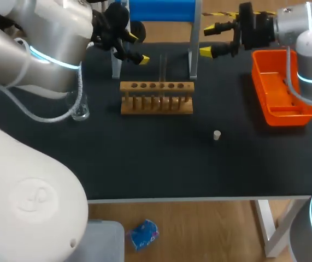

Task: Invert the test tube, pick up the pipette, mount the tip to pipette, aspirate from beaker and dispense into the tube, eject the tip, return the pipette, and cap with the stopper.

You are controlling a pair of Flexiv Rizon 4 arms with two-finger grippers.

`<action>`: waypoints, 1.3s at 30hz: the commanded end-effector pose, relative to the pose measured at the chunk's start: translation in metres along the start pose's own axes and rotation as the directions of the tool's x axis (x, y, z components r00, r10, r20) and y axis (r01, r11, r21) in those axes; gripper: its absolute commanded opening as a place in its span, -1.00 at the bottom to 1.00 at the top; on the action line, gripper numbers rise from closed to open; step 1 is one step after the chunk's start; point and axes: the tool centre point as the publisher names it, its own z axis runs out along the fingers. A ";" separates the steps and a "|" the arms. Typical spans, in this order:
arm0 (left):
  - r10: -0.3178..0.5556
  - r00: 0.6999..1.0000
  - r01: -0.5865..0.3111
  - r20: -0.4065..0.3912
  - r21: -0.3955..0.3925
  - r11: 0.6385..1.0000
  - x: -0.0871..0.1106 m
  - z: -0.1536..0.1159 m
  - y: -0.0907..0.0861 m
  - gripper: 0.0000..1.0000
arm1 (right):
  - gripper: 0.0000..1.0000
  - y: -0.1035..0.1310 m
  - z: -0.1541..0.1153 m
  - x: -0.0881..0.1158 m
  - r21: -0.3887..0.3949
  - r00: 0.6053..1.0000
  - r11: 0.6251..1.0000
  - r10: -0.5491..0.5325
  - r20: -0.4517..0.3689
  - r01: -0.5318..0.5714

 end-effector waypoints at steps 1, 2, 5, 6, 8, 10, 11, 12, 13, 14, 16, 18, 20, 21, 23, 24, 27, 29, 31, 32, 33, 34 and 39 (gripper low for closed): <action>0.015 0.947 -0.020 -0.320 -0.013 1.000 -0.010 0.015 -0.003 1.00 | 1.00 -0.007 -0.019 0.029 -0.005 0.999 1.000 -0.025 0.028 0.025; 0.017 0.946 -0.024 -0.325 -0.018 1.000 -0.010 0.017 -0.003 1.00 | 1.00 -0.010 -0.020 0.033 0.005 0.999 0.999 -0.050 -0.001 0.050; 0.042 0.935 -0.062 -0.352 -0.046 0.997 -0.013 0.021 -0.004 1.00 | 1.00 -0.012 -0.021 0.035 0.013 0.998 0.998 -0.057 -0.012 0.057; 0.046 0.933 -0.070 -0.356 -0.055 0.996 -0.013 0.022 -0.003 1.00 | 1.00 -0.012 -0.021 0.035 0.013 0.998 0.998 -0.057 -0.012 0.057; 0.046 0.933 -0.070 -0.356 -0.055 0.996 -0.013 0.022 -0.003 1.00 | 1.00 -0.012 -0.021 0.035 0.013 0.998 0.998 -0.057 -0.012 0.057; 0.046 0.933 -0.070 -0.356 -0.055 0.996 -0.013 0.022 -0.003 1.00 | 1.00 -0.012 -0.021 0.035 0.013 0.998 0.998 -0.057 -0.012 0.057; 0.046 0.933 -0.070 -0.356 -0.055 0.996 -0.013 0.022 -0.003 1.00 | 1.00 -0.012 -0.021 0.035 0.013 0.998 0.998 -0.057 -0.012 0.057; 0.046 0.933 -0.070 -0.356 -0.055 0.996 -0.013 0.022 -0.003 1.00 | 1.00 -0.012 -0.021 0.035 0.013 0.998 0.998 -0.057 -0.012 0.057; 0.046 0.933 -0.070 -0.356 -0.055 0.996 -0.013 0.022 -0.003 1.00 | 1.00 -0.012 -0.021 0.035 0.013 0.998 0.998 -0.057 -0.012 0.057; 0.046 0.933 -0.070 -0.356 -0.055 0.996 -0.013 0.022 -0.003 1.00 | 1.00 -0.012 -0.021 0.035 0.013 0.998 0.998 -0.057 -0.012 0.057; 0.046 0.933 -0.070 -0.356 -0.055 0.996 -0.013 0.022 -0.003 1.00 | 1.00 -0.012 -0.021 0.035 0.013 0.998 0.998 -0.057 -0.012 0.057; 0.046 0.933 -0.070 -0.356 -0.055 0.996 -0.013 0.022 -0.003 1.00 | 1.00 -0.012 -0.021 0.035 0.013 0.998 0.998 -0.057 -0.012 0.057; 0.046 0.933 -0.070 -0.356 -0.055 0.996 -0.013 0.022 -0.003 1.00 | 1.00 -0.012 -0.021 0.035 0.013 0.998 0.998 -0.057 -0.012 0.057; 0.046 0.933 -0.070 -0.356 -0.055 0.996 -0.013 0.022 -0.003 1.00 | 1.00 -0.012 -0.021 0.035 0.013 0.998 0.998 -0.057 -0.012 0.057; 0.043 0.939 -0.063 -0.340 -0.049 0.997 -0.014 0.024 -0.003 1.00 | 1.00 -0.017 -0.023 0.037 0.016 0.998 0.998 -0.054 -0.015 0.055; 0.045 0.946 -0.064 -0.322 -0.049 0.997 -0.015 0.026 -0.003 1.00 | 1.00 -0.019 -0.025 0.038 0.020 0.999 0.999 -0.050 -0.015 0.050; 0.039 0.963 -0.048 -0.265 -0.030 0.998 -0.017 0.029 -0.003 1.00 | 1.00 -0.027 -0.032 0.042 0.022 0.999 0.999 -0.046 -0.014 0.046; 0.043 0.971 -0.054 -0.236 -0.038 0.998 -0.018 0.031 -0.003 1.00 | 1.00 -0.031 -0.036 0.045 0.023 0.999 0.999 -0.040 -0.010 0.040; 0.051 0.975 -0.060 -0.217 -0.033 0.998 -0.018 0.033 -0.003 1.00 | 1.00 -0.035 -0.042 0.048 0.022 0.999 0.999 -0.037 -0.007 0.037; 0.050 0.978 -0.056 -0.204 -0.026 0.998 -0.019 0.034 -0.003 1.00 | 1.00 -0.036 -0.044 0.049 0.022 0.999 0.999 -0.037 -0.006 0.037; 0.048 0.978 -0.054 -0.201 -0.023 0.998 -0.019 0.035 -0.003 1.00 | 1.00 -0.037 -0.046 0.050 0.021 0.999 0.999 -0.037 -0.005 0.037; 0.048 0.979 -0.053 -0.201 -0.023 0.998 -0.019 0.035 -0.002 1.00 | 1.00 -0.039 -0.048 0.052 0.021 0.999 0.999 -0.035 -0.002 0.035; 0.041 0.981 -0.046 -0.190 -0.018 0.999 -0.019 0.039 0.001 1.00 | 1.00 -0.046 -0.056 0.057 0.026 1.000 0.999 -0.020 0.010 0.019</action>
